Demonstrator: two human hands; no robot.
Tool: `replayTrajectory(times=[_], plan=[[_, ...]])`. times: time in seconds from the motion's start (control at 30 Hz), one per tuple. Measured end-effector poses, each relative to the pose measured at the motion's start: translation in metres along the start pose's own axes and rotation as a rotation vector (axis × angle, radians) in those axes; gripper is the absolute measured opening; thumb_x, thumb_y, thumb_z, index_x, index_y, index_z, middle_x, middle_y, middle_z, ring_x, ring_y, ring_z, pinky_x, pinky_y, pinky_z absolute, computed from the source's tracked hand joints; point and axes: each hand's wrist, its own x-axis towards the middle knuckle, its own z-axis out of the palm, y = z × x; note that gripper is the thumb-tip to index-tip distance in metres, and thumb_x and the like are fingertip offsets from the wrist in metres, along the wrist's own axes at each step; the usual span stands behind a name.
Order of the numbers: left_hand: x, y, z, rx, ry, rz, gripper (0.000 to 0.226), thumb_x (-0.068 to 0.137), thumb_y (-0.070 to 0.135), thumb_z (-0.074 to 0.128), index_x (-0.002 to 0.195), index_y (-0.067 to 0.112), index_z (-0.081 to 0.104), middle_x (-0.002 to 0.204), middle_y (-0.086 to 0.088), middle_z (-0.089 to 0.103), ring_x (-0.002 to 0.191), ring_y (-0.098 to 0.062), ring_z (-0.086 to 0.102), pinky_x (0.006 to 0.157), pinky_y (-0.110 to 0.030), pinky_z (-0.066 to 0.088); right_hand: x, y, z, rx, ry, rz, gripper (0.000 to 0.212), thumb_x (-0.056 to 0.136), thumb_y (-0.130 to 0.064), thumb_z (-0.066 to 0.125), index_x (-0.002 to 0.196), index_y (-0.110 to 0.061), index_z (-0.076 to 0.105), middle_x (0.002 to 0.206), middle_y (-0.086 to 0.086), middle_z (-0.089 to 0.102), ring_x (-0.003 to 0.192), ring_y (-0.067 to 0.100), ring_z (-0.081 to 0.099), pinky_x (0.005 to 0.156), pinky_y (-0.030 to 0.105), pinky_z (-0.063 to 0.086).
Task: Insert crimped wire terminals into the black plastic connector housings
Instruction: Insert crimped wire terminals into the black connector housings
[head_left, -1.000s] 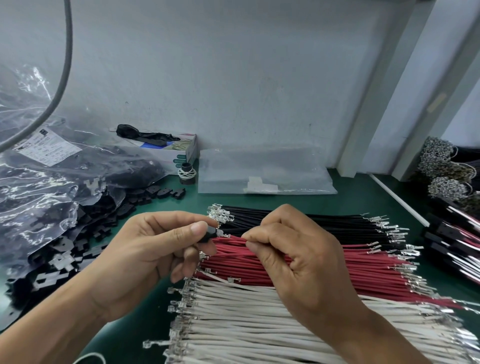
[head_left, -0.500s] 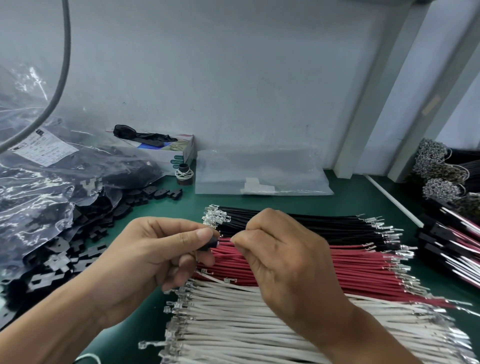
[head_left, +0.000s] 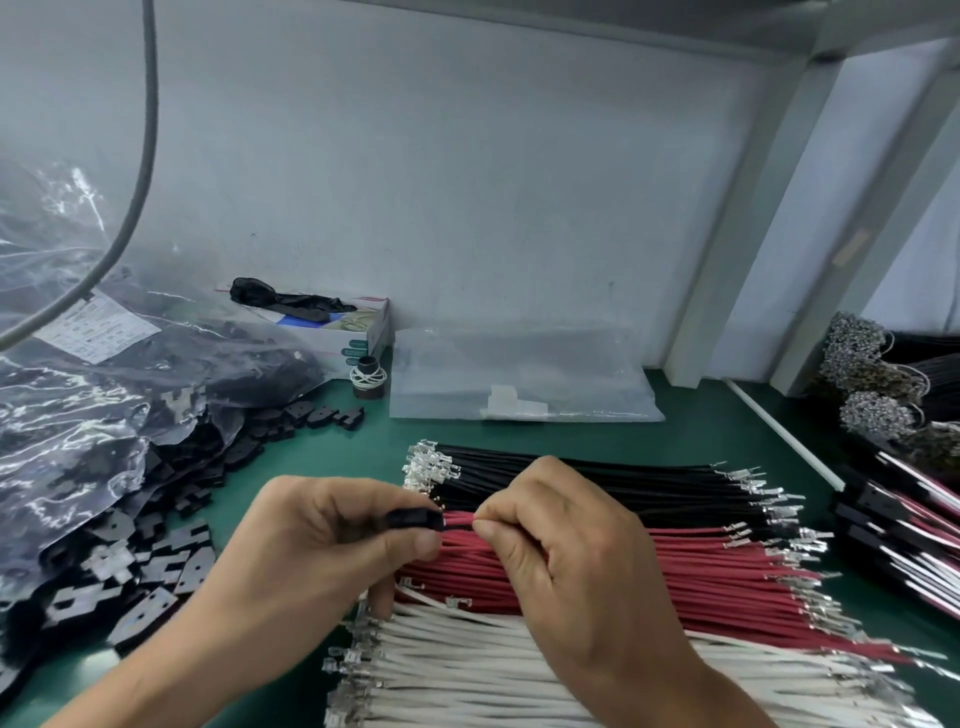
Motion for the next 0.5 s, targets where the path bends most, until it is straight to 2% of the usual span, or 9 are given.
replayTrajectory(times=[0.1,0.2,0.33,0.4,0.5], plan=[[0.0,0.002,-0.003,0.018,-0.003,0.017,0.016,0.07,0.027,0.085,0.086,0.026,0.085,0.052,-0.014,0.068,0.04,-0.016,0.055,0.042,-0.015,0.038,0.001,-0.001,0.003,0.013,0.035,-0.044,0.023,0.097,-0.03,0.056,0.084,-0.017,0.07,0.083,-0.009,0.058,0.07,0.008,0.055,0.061,0.026,0.047],[0.0,0.002,-0.003,0.05,-0.024,0.04,0.016,0.07,0.025,0.089,0.086,0.027,0.085,0.054,-0.011,0.07,0.039,-0.015,0.059,0.045,-0.013,0.043,0.001,0.001,0.003,0.005,0.045,-0.093,0.022,0.097,-0.027,0.057,0.083,-0.016,0.07,0.083,-0.007,0.058,0.07,0.011,0.055,0.06,0.028,0.048],[-0.001,0.001,-0.002,0.145,-0.036,0.065,0.015,0.075,0.034,0.091,0.088,0.034,0.084,0.057,-0.008,0.071,0.042,-0.017,0.063,0.05,-0.019,0.05,0.0,0.004,0.001,-0.048,0.046,-0.08,0.022,0.094,-0.034,0.058,0.08,-0.023,0.07,0.081,-0.012,0.057,0.068,0.007,0.055,0.056,0.025,0.048],[0.0,0.001,-0.003,0.131,-0.026,0.057,0.017,0.073,0.037,0.091,0.089,0.034,0.084,0.06,-0.008,0.073,0.042,-0.018,0.063,0.05,-0.021,0.051,0.001,0.003,-0.003,-0.094,0.08,-0.081,0.019,0.092,-0.035,0.061,0.079,-0.026,0.07,0.081,-0.014,0.058,0.069,0.007,0.056,0.055,0.025,0.048],[0.001,-0.002,-0.004,0.099,0.042,0.064,0.02,0.07,0.036,0.094,0.087,0.031,0.084,0.06,-0.012,0.072,0.04,-0.02,0.062,0.047,-0.025,0.05,0.003,-0.001,-0.01,-0.194,0.156,-0.171,0.009,0.085,-0.026,0.073,0.077,-0.023,0.071,0.08,-0.008,0.058,0.069,0.015,0.053,0.054,0.029,0.044]])
